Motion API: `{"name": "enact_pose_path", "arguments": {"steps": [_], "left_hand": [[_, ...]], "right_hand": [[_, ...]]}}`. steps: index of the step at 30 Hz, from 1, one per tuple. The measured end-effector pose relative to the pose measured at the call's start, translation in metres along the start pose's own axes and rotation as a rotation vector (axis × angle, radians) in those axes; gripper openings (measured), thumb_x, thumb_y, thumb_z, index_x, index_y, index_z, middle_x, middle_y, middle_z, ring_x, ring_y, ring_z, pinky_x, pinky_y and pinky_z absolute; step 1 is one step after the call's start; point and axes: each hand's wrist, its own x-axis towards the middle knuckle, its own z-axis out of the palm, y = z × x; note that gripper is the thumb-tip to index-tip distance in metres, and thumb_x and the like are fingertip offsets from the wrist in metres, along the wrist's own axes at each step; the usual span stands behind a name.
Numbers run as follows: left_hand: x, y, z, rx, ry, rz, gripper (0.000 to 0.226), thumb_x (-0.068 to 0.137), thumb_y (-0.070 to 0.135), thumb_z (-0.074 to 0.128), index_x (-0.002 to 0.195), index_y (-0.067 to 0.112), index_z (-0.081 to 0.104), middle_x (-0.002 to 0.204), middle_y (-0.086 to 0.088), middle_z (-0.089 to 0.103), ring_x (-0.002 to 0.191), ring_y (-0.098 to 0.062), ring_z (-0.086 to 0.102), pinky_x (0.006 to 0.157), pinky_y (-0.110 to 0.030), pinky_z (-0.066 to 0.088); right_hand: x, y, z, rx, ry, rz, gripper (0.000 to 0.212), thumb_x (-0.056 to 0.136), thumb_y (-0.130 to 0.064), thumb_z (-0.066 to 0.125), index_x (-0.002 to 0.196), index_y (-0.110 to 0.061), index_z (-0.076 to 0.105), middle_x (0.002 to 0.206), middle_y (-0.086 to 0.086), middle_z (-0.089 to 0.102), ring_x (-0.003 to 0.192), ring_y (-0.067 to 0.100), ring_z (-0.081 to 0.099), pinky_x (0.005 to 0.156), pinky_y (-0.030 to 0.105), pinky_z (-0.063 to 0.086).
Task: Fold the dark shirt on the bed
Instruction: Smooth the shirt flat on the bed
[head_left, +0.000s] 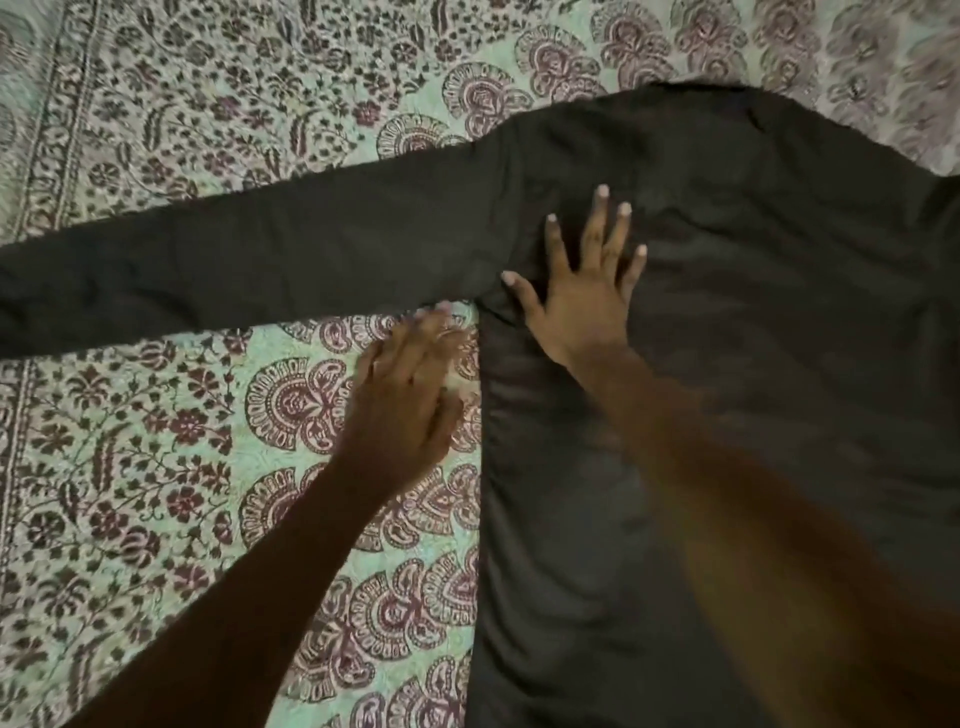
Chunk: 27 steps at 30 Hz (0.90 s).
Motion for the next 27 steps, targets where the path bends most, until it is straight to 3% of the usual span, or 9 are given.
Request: {"name": "enact_pose_path", "arguments": {"steps": [3,6,8,10,12,16,20,23,27], "left_hand": [[0.04,-0.041,-0.02,0.11,0.081,-0.15,0.059,0.105,0.044,0.037,0.158,0.019,0.034,0.171,-0.003,0.023,0.157,-0.026,0.023,0.119,-0.055,0.025],[0.064,-0.093,-0.033,0.177,0.032,-0.303,0.064,0.106,0.054,0.032,0.162,0.023,0.027,0.174,-0.002,0.015,0.16,-0.028,0.013,0.124,-0.06,0.018],[0.067,-0.122,-0.036,0.184,0.014,-0.383,0.065,0.105,0.061,0.031,0.162,0.032,0.023,0.174,0.001,0.013,0.16,-0.029,0.013,0.124,-0.061,0.015],[0.064,-0.144,-0.039,0.217,0.004,-0.371,0.067,0.103,0.066,0.026,0.163,0.037,0.018,0.174,0.002,0.013,0.16,-0.028,0.014,0.123,-0.061,0.016],[0.057,-0.159,-0.047,0.225,-0.008,-0.346,0.072,0.1,0.069,0.02,0.164,0.036,0.015,0.174,0.001,0.012,0.159,-0.027,0.016,0.124,-0.06,0.019],[0.025,-0.182,-0.061,0.282,-0.014,-0.305,0.075,0.1,0.067,0.017,0.165,0.03,0.017,0.174,-0.002,0.013,0.159,-0.029,0.019,0.124,-0.058,0.021],[-0.005,-0.212,-0.08,0.238,0.027,-0.414,0.071,0.102,0.063,0.018,0.164,0.027,0.024,0.175,-0.004,0.011,0.16,-0.03,0.014,0.124,-0.059,0.018],[-0.028,-0.236,-0.096,0.202,0.089,-0.495,0.065,0.105,0.059,0.023,0.161,0.029,0.032,0.175,-0.003,0.006,0.161,-0.03,0.009,0.124,-0.059,0.016],[-0.052,-0.269,-0.111,0.113,0.154,-0.629,0.058,0.108,0.052,0.032,0.161,0.029,0.029,0.175,-0.002,0.007,0.161,-0.029,0.007,0.124,-0.061,0.012]], "right_hand": [[0.012,-0.03,0.009,-0.014,-0.039,-0.185,0.091,0.096,-0.076,0.019,0.164,-0.015,0.019,0.173,0.014,-0.007,0.158,0.039,-0.01,0.122,0.068,-0.001],[0.023,-0.042,0.008,0.017,0.043,-0.459,0.083,0.096,-0.077,0.023,0.16,-0.026,0.033,0.174,0.01,0.004,0.16,0.034,-0.001,0.124,0.065,0.007],[0.038,-0.051,0.003,0.032,0.051,-0.311,0.088,0.094,-0.08,0.02,0.162,-0.025,0.029,0.174,0.009,0.001,0.16,0.031,-0.004,0.125,0.062,0.0],[0.052,-0.07,0.0,0.029,-0.044,-0.068,0.101,0.088,-0.088,0.013,0.165,-0.022,0.016,0.173,0.011,-0.007,0.159,0.03,-0.014,0.123,0.062,-0.01],[0.06,-0.099,0.0,0.028,-0.124,0.062,0.116,0.08,-0.096,0.01,0.165,-0.018,0.002,0.172,0.015,-0.013,0.157,0.033,-0.02,0.121,0.065,-0.015],[0.044,-0.178,0.015,0.061,-0.151,0.016,0.123,0.075,-0.099,0.009,0.164,-0.016,-0.008,0.169,0.019,-0.019,0.156,0.037,-0.023,0.121,0.066,-0.012],[0.016,-0.247,0.034,0.078,-0.149,-0.199,0.108,0.085,-0.09,0.015,0.165,-0.021,-0.005,0.168,0.022,-0.021,0.154,0.042,-0.023,0.12,0.069,-0.009],[0.012,-0.269,0.039,0.092,-0.127,-0.33,0.092,0.091,-0.085,0.013,0.165,-0.031,0.002,0.171,0.012,-0.017,0.157,0.034,-0.021,0.121,0.068,-0.007],[0.001,-0.298,0.048,0.12,-0.057,0.006,0.106,0.084,-0.092,0.007,0.165,-0.025,0.004,0.171,0.018,-0.013,0.155,0.044,-0.019,0.12,0.07,-0.007]]}}
